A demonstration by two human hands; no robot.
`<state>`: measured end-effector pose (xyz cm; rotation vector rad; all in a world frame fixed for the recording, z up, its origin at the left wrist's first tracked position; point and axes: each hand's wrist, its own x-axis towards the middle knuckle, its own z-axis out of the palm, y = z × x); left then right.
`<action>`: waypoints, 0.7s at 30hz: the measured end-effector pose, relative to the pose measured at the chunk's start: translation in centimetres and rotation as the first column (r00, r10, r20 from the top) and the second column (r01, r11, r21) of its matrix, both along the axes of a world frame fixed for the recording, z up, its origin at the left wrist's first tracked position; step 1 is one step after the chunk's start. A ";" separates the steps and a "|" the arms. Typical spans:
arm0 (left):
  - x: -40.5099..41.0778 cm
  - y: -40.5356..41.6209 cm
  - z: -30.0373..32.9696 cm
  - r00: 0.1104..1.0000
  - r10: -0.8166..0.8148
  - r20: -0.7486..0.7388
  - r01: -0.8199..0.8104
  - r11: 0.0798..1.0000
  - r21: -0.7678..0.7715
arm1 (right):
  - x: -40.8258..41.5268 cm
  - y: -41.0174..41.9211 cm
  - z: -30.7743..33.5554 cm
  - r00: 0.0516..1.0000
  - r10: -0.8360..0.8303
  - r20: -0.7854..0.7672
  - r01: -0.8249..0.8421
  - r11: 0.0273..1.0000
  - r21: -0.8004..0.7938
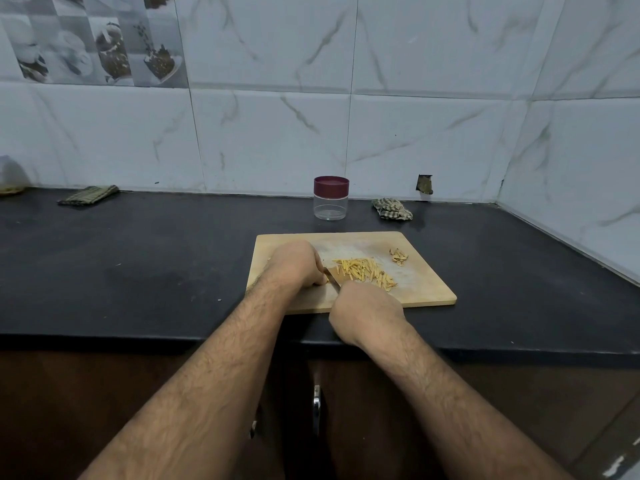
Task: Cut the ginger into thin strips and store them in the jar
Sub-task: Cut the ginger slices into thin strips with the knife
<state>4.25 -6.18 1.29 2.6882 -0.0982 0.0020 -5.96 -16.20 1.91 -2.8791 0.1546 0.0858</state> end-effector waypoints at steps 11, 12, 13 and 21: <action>0.1 0.2 -0.2 1.000 -0.002 0.005 0.002 1.000 -0.002 | 0.1 0.0 -0.1 1.000 -0.013 0.018 0.013 1.000 0.018; 0.1 0.2 -0.2 1.000 -0.005 0.008 0.005 1.000 0.003 | 0.1 0.0 -0.1 1.000 -0.016 0.017 0.015 1.000 0.022; 0.1 0.2 -0.2 1.000 -0.006 0.011 0.006 1.000 0.005 | 0.2 -0.1 -0.1 1.000 -0.015 0.014 0.015 1.000 0.023; 0.1 0.2 -0.1 1.000 -0.010 0.013 0.010 1.000 0.005 | 0.3 0.0 0.1 1.000 0.000 -0.018 -0.001 1.000 -0.005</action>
